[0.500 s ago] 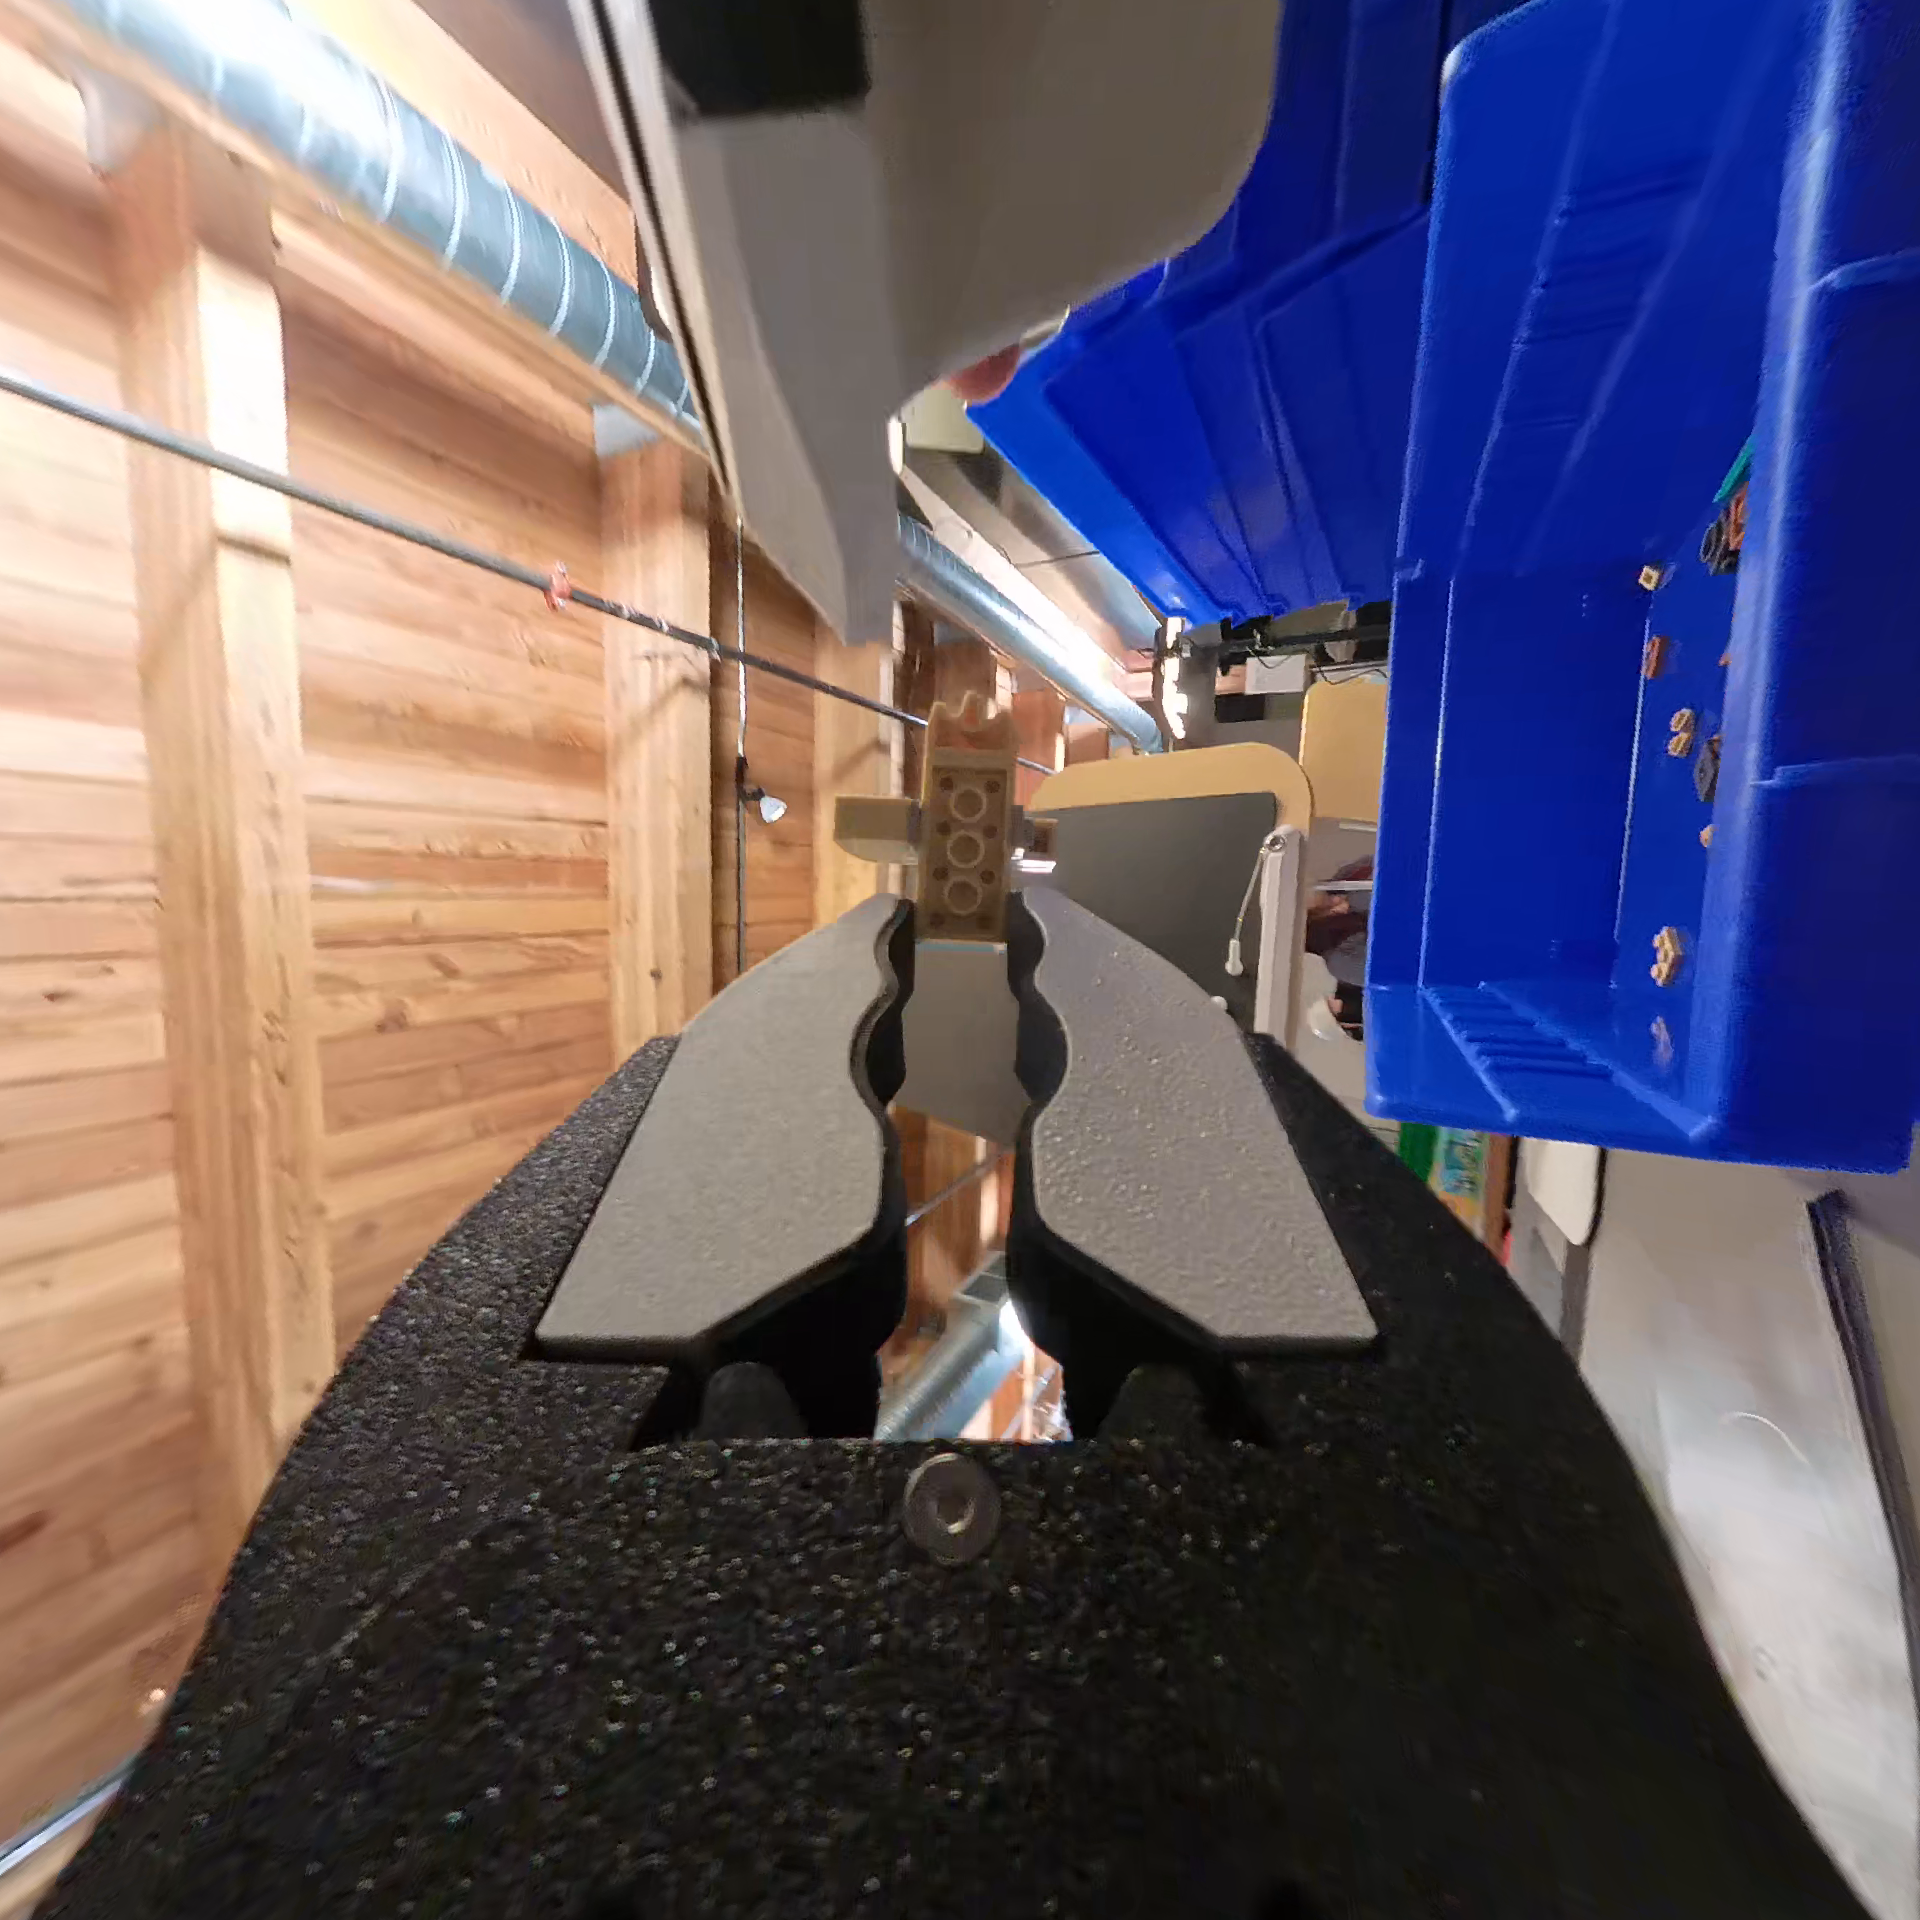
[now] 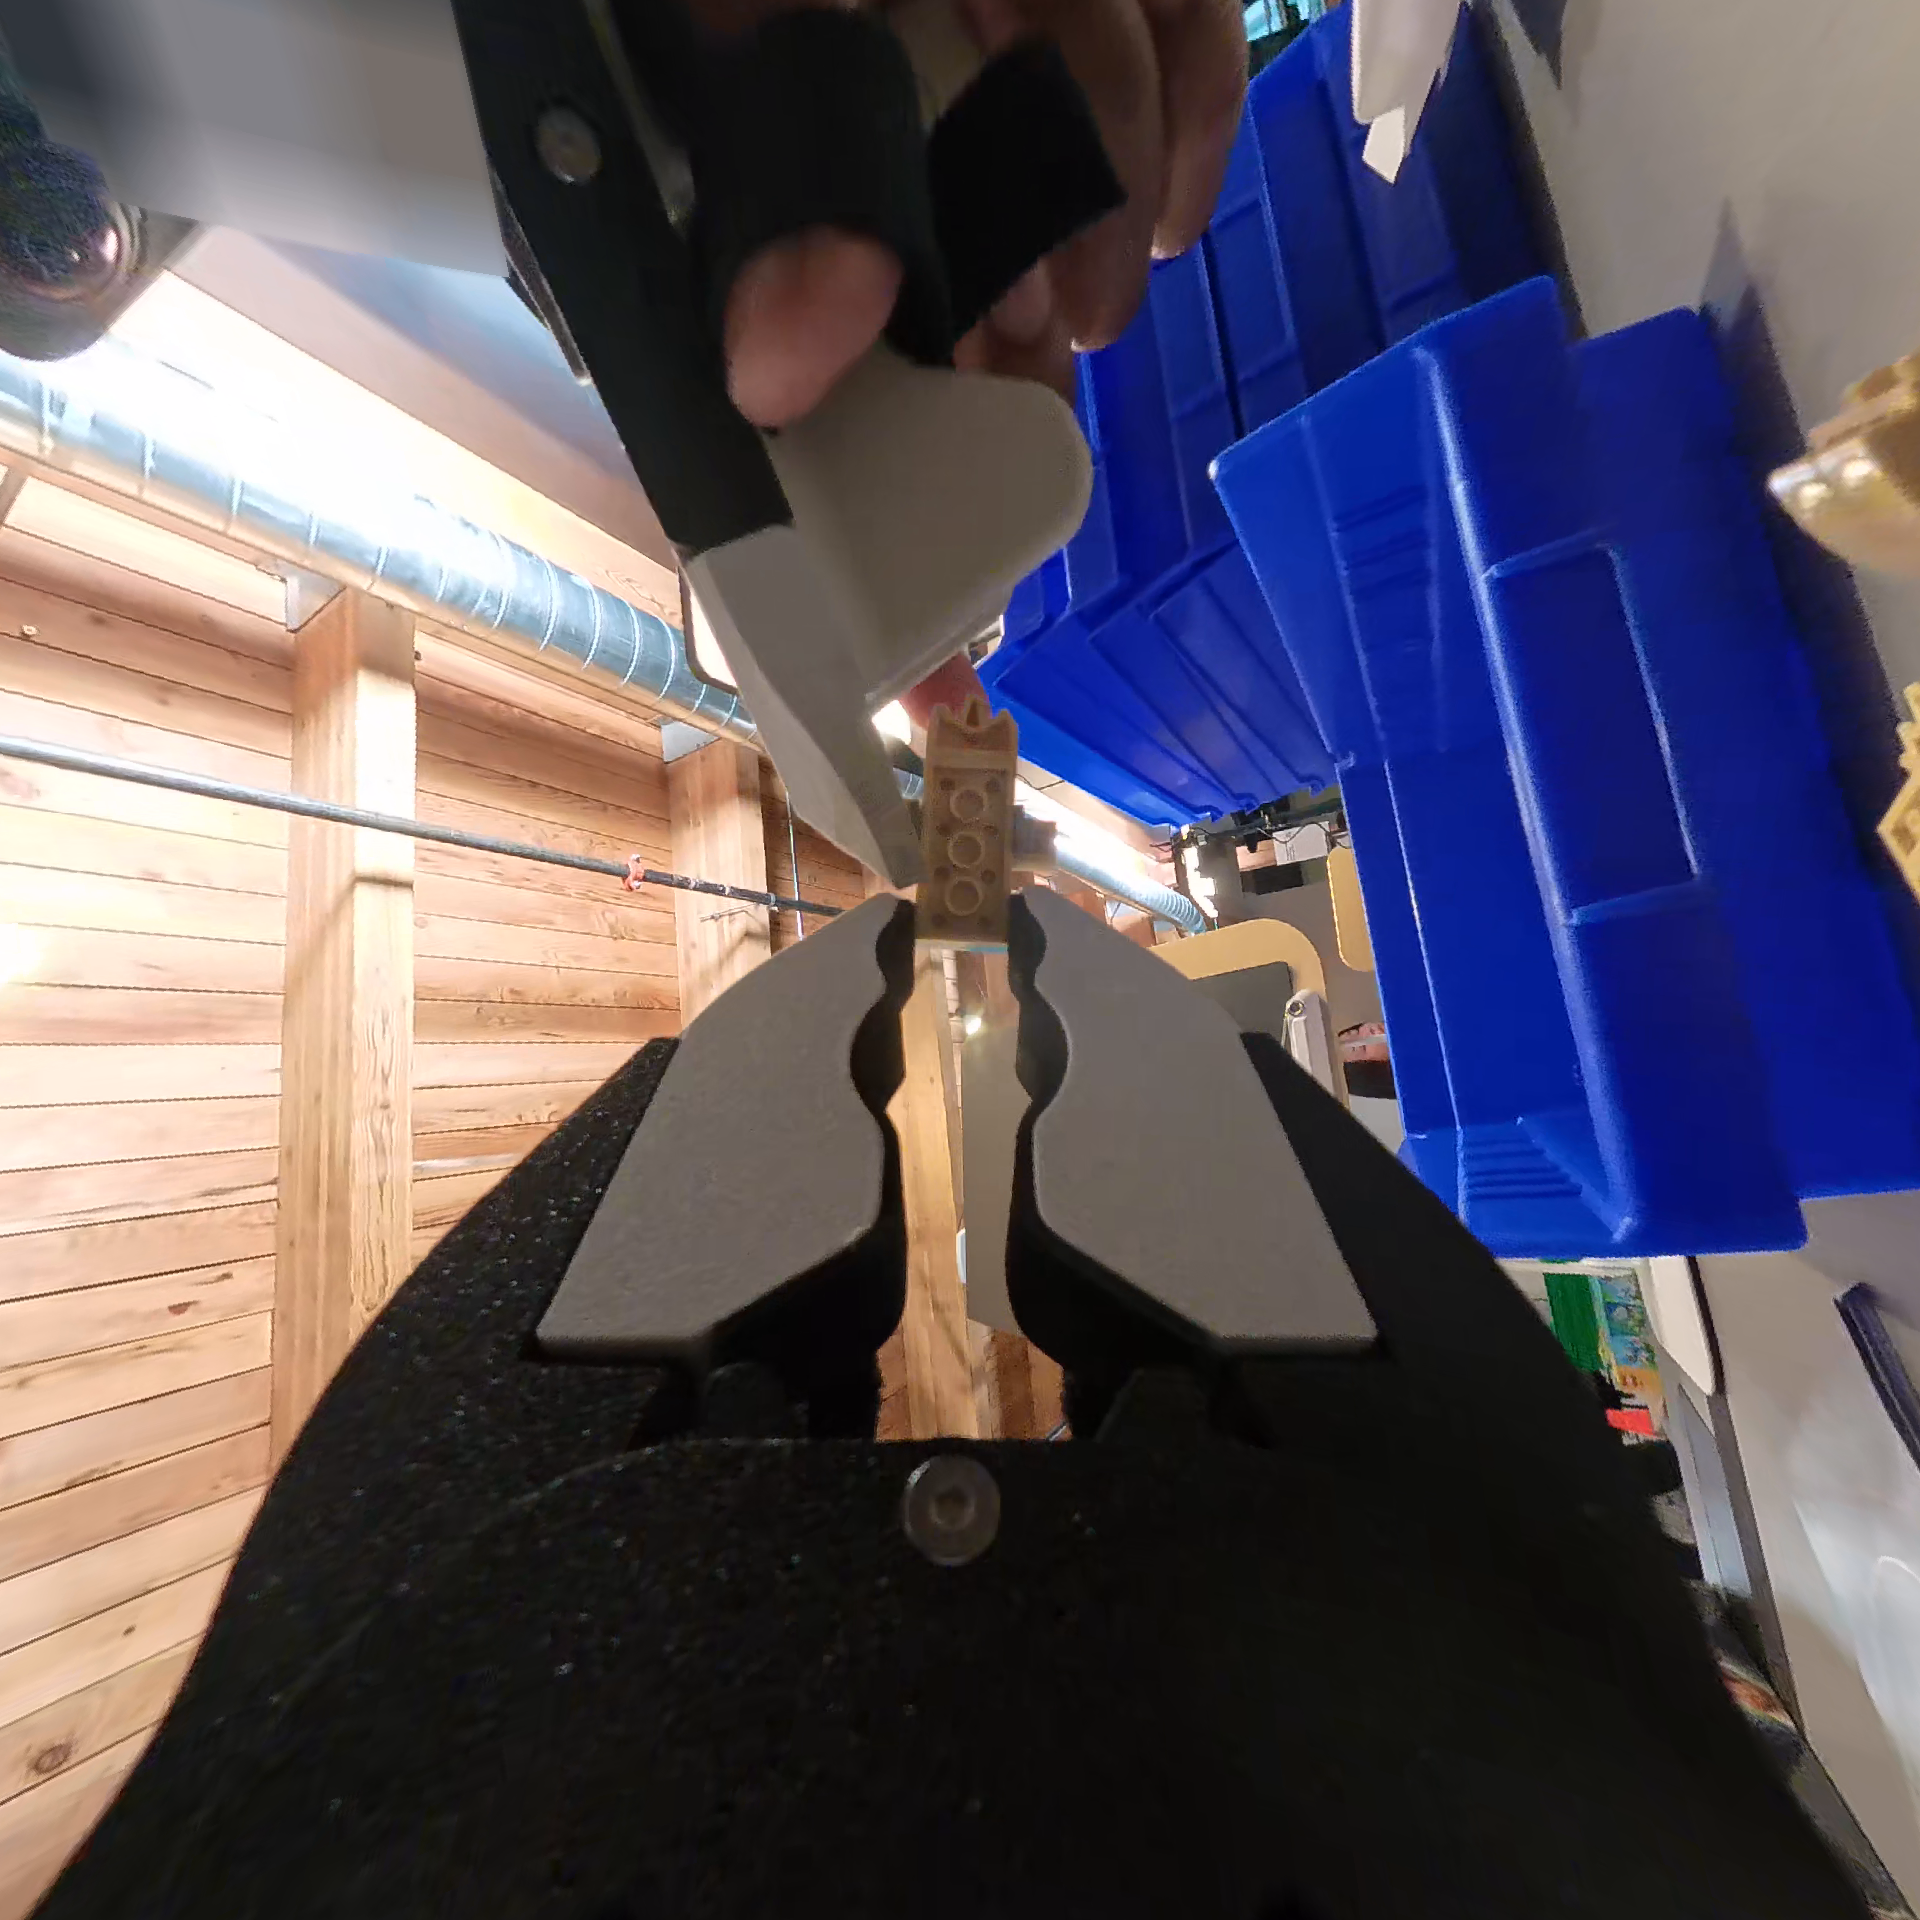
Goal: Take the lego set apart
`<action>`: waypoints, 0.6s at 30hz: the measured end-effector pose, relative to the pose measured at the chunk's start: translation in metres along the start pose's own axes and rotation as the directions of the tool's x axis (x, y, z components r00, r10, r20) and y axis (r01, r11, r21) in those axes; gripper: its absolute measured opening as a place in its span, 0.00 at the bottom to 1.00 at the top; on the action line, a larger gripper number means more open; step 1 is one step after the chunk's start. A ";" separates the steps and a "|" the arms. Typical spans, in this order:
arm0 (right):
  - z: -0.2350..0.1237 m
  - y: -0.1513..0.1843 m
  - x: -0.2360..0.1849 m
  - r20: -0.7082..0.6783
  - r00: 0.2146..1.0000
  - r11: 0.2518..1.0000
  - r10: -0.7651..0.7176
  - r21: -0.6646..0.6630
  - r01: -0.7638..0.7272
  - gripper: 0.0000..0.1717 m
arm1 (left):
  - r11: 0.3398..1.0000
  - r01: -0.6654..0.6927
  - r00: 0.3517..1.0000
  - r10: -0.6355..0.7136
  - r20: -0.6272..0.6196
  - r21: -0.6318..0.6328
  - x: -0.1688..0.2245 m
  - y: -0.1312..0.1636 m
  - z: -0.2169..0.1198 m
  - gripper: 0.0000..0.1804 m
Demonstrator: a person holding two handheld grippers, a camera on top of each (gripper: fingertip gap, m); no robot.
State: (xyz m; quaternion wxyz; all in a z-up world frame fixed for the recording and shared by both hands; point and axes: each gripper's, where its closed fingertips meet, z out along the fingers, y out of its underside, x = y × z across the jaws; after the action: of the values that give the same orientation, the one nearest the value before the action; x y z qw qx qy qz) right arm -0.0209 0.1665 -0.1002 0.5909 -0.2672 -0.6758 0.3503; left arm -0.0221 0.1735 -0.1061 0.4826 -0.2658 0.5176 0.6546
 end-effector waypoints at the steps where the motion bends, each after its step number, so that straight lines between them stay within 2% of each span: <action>1: 0.000 0.001 -0.001 0.015 1.000 1.000 0.016 0.000 -0.016 0.11 | 1.000 -0.003 1.000 0.003 -0.003 0.003 0.001 -0.001 0.000 0.09; 7: 0.000 0.005 -0.005 0.084 0.990 0.993 0.113 -0.032 -0.110 0.10 | 1.000 -0.004 1.000 0.005 -0.017 0.023 0.005 -0.004 -0.001 0.09; 10: -0.001 0.007 -0.006 0.147 0.964 0.975 0.222 -0.046 -0.217 0.10 | 0.999 0.005 1.000 -0.004 -0.031 0.038 0.006 -0.006 -0.001 0.09; 15: -0.006 -0.001 -0.003 0.259 0.860 0.892 0.439 -0.011 -0.452 0.08 | 0.998 0.022 0.999 -0.019 -0.044 0.051 0.005 -0.007 -0.001 0.09; 18: -0.020 -0.013 0.021 0.253 0.822 0.832 0.510 0.099 -0.546 0.08 | 0.996 0.036 0.994 -0.027 -0.108 0.080 0.017 -0.011 -0.005 0.09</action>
State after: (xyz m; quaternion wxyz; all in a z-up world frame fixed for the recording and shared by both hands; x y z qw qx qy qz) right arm -0.0041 0.1776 -0.0761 0.4136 -0.3540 -0.6031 0.5830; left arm -0.0198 0.1750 -0.1264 0.4752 -0.2884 0.5649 0.6099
